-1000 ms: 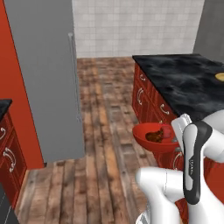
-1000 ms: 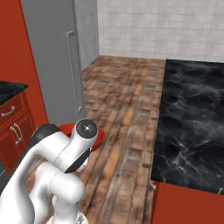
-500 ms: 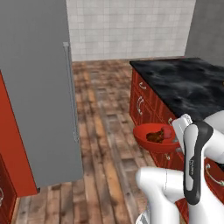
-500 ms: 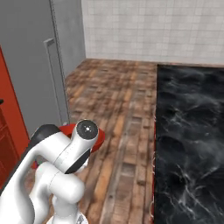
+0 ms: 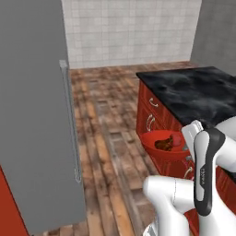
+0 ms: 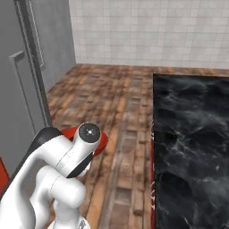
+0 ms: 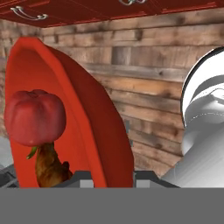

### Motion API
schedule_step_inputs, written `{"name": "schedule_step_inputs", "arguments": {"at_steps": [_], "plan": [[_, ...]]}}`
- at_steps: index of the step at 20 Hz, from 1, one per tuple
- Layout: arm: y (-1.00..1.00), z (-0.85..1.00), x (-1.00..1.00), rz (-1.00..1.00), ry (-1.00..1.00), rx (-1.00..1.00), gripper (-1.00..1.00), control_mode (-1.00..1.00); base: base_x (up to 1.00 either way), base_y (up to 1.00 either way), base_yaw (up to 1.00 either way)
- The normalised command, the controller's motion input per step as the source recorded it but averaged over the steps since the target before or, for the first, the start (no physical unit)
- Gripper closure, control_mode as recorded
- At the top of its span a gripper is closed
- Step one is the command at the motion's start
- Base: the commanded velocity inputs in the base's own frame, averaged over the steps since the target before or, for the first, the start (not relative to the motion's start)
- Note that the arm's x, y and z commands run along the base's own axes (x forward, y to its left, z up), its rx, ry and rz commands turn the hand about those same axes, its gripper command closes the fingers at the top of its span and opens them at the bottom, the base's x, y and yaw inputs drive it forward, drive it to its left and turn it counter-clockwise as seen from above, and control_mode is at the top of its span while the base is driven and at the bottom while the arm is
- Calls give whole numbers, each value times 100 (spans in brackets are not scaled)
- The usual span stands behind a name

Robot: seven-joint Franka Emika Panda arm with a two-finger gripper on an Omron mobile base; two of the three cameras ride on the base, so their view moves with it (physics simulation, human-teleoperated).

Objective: Pick the chicken drumstick and bell pepper from their plates and place them in the bowl. Then put the bowl in the fridge.

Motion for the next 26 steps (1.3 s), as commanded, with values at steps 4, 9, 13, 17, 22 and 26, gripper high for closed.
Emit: {"name": "schedule_step_inputs", "arguments": {"at_steps": [4,9,13,17,22,26], "plan": [[0,0,0,0,0,0,100,100,94,18,-4],[0,0,0,0,0,0,100,100,94,19,-1],[0,0,0,0,0,0,100,100,93,18,0],[0,0,0,0,0,0,100,100,89,18,6],[0,0,0,0,0,0,100,100,74,16,26],[0,0,0,0,0,0,100,100,63,14,40]]}}
